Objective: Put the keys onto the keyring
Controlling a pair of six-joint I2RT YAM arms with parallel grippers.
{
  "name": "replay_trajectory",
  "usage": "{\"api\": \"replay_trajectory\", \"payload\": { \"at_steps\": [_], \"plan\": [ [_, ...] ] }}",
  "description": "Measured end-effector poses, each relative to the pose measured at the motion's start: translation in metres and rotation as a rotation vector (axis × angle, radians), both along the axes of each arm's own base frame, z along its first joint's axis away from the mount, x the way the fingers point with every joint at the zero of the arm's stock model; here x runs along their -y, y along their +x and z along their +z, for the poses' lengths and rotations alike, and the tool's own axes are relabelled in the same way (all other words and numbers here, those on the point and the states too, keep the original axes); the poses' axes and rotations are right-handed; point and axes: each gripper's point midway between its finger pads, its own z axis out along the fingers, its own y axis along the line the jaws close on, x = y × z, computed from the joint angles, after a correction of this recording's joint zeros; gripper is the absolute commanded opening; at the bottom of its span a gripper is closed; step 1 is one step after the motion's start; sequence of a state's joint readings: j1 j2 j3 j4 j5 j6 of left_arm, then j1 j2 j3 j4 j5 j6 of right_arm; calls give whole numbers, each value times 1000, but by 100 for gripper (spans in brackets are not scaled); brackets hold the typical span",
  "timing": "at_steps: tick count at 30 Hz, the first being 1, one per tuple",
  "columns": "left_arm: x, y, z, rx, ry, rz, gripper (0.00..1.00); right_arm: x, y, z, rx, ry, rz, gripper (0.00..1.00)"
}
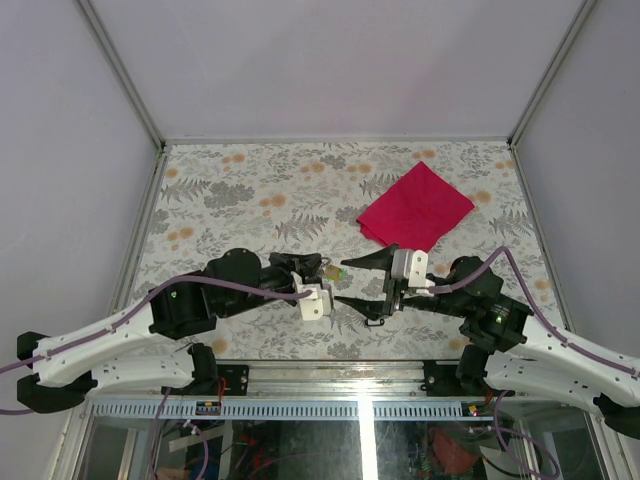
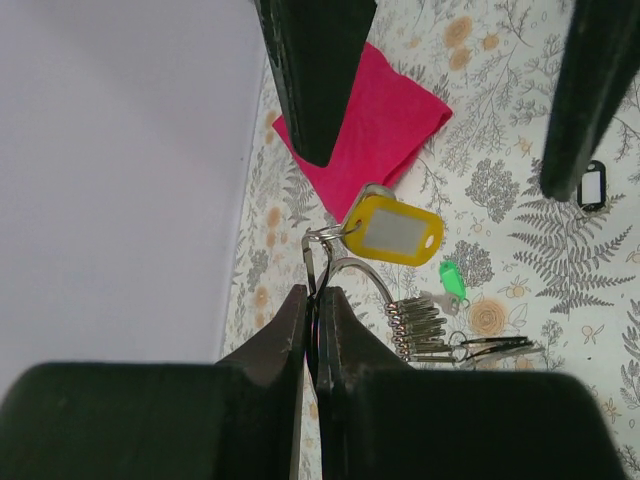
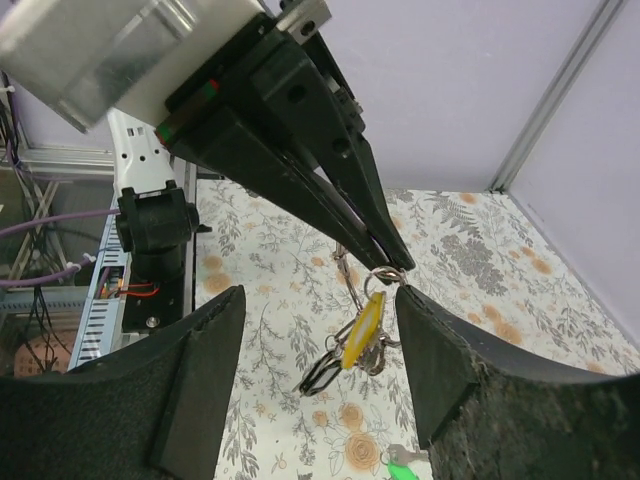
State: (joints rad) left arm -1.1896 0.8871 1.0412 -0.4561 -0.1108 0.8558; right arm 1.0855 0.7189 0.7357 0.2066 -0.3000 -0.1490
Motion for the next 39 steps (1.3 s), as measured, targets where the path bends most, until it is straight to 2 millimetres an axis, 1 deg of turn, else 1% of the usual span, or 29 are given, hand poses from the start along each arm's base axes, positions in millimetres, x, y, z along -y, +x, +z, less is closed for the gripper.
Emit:
{"api": "replay_trajectory", "payload": {
  "at_steps": [2,5,14,20,25,28,33,39],
  "plan": [
    [1,-3,4,6,-13,-11,0,1,0,3,3,7,-4,68],
    [3,-9,8,11,-27,-29,0,0,2,1,-2,1,-11,64],
    [12,-26,8,11,-30,-89,0,-8,7,-12,-40,-33,-15,52],
    [13,-31,10,17,-30,-97,0,-10,7,-16,-57,-43,-15,44],
    [14,-33,11,23,-30,-94,0,-10,7,-18,-71,-50,-17,26],
    [13,-32,12,27,-32,-87,0,-9,8,-18,-82,-47,-23,19],
    [12,-30,12,33,-30,-70,0,-6,8,-17,-86,-43,-33,10],
    [10,-28,13,37,-30,-57,0,0,8,-14,-89,-36,-49,3]
  ]
}}
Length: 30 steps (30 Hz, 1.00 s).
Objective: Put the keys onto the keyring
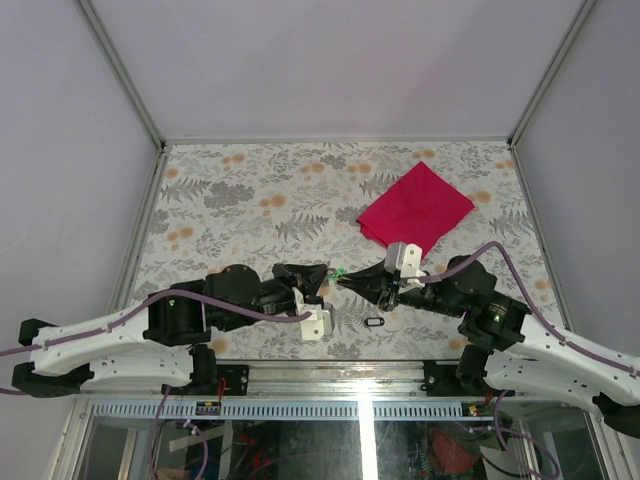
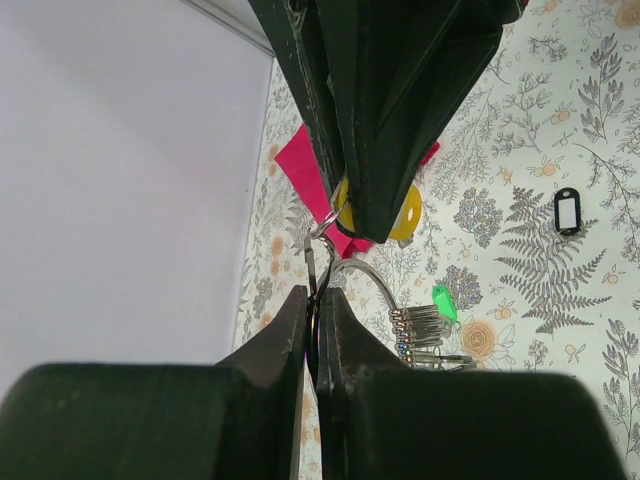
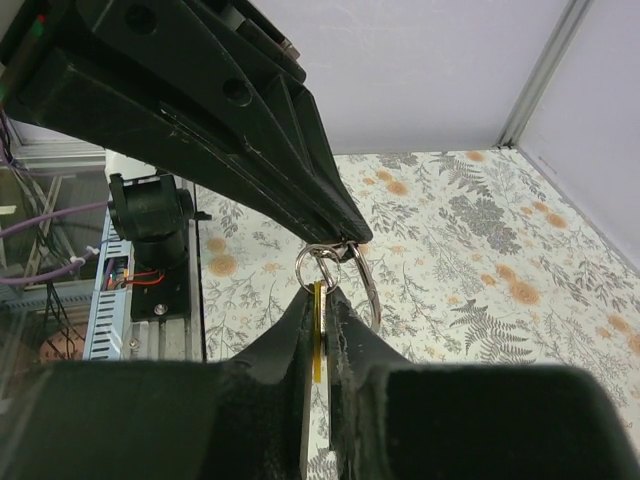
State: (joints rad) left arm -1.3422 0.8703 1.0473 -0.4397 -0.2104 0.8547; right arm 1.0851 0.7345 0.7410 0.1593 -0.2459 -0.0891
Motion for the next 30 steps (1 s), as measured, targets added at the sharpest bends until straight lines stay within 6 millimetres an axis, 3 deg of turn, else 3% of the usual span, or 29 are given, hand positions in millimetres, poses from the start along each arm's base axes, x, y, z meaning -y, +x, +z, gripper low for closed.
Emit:
{"api": "replay_trajectory", "payload": {
  "at_steps": [18,30],
  "plan": [
    [7,-4,14,14,-61,-12,0,10,-7,26,-162,4,-19,0],
    [6,-6,17,10,-75,-11,0,-8,-25,22,-357,-18,85,0]
  ]
}}
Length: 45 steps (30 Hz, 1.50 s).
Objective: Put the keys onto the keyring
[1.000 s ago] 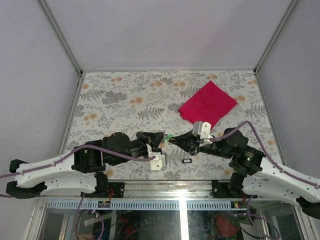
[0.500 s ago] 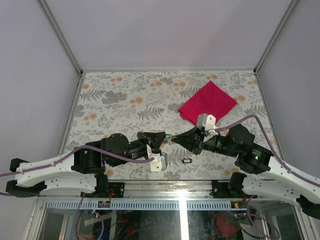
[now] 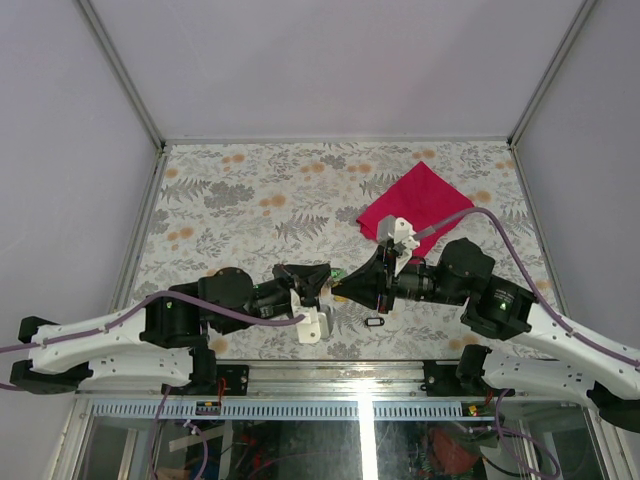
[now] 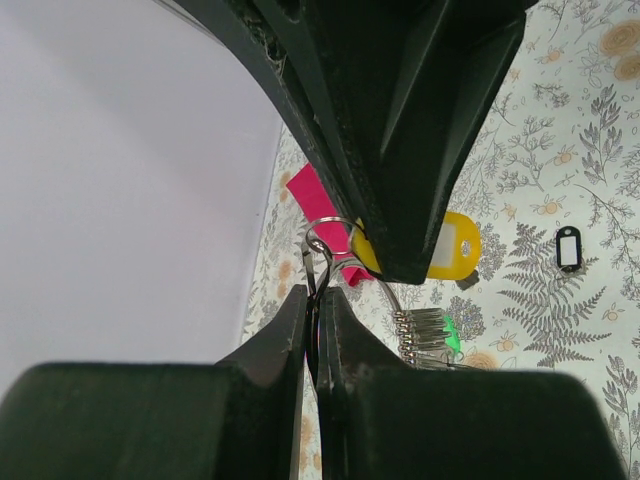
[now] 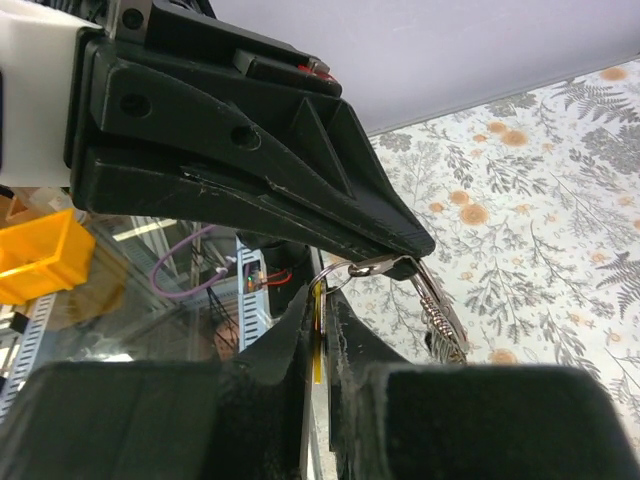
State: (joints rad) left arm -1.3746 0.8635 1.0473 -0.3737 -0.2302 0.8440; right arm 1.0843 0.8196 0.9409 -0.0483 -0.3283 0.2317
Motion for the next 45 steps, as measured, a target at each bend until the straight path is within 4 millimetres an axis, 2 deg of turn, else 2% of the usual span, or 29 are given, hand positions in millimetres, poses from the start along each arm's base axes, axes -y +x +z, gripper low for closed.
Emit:
{"api": "replay_trajectory", "payload": {
  "at_steps": [7,17,36,39,42,45],
  "plan": [
    [-4,-3,6,2,-23,-6,0,-2,-3,9,-22,40,9,0],
    [0,-6,10,-1,-45,-19,0,11,4,20,21,83,-59,0],
    [1,-2,2,-5,-16,19,0,10,21,10,38,0,-128,0],
    [1,-2,2,-5,-16,16,0,11,23,6,36,-27,-141,7],
    [1,-3,2,-5,-15,17,0,15,28,0,28,-56,-179,28],
    [1,-2,2,-5,-15,21,0,20,33,-1,30,-71,-215,41]
  ]
}}
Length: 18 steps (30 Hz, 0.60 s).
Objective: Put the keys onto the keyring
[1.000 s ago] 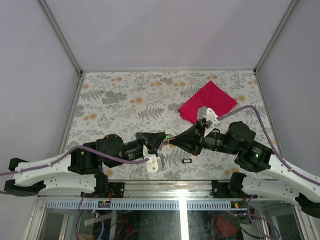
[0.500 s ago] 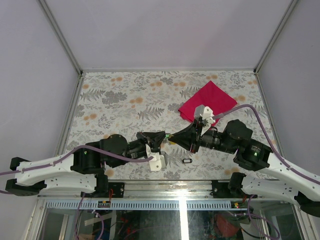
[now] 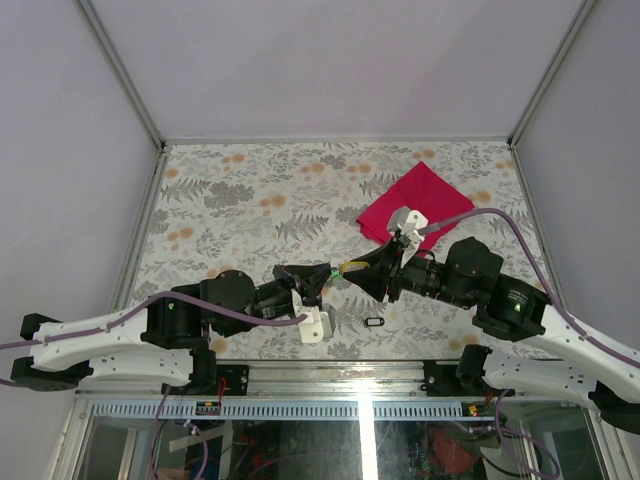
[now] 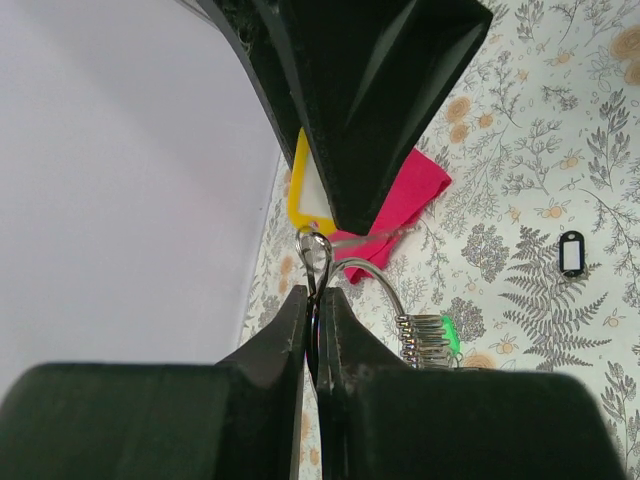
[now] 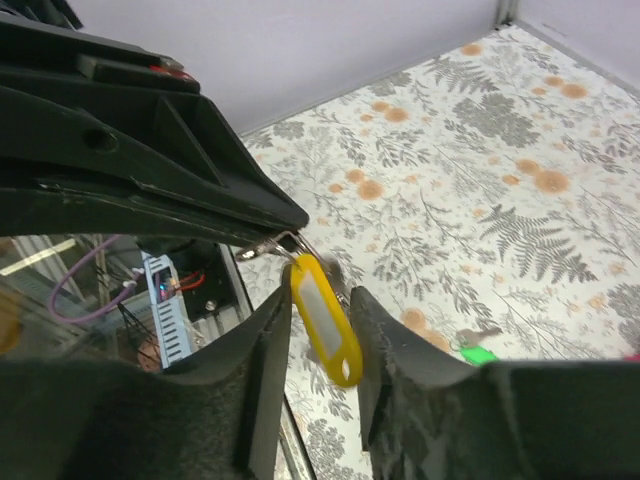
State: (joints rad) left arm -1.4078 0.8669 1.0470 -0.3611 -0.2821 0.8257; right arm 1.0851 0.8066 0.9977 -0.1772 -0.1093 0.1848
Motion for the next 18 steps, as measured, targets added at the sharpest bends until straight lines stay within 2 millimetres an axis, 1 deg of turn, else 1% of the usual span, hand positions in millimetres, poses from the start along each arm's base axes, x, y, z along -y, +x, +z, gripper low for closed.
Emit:
{"api": "replay_trajectory", "payload": {
  "at_steps": [2,4,9,13,15,18],
  "plan": [
    [0,0,0,0,0,-1,0,6,3,-2,7,-14,-28,46],
    [0,0,0,0,0,2,0,10,4,0,18,-11,-40,49],
    [0,-1,0,-1,-1,1,0,20,1,13,62,19,-46,53],
    [0,-1,-1,-22,-10,5,0,26,-1,19,98,33,-44,53],
    [0,-2,-1,-42,-21,10,0,28,-1,19,116,35,-45,53],
    [0,-3,-2,-97,-50,29,0,33,1,9,148,20,-59,54]
  ]
}}
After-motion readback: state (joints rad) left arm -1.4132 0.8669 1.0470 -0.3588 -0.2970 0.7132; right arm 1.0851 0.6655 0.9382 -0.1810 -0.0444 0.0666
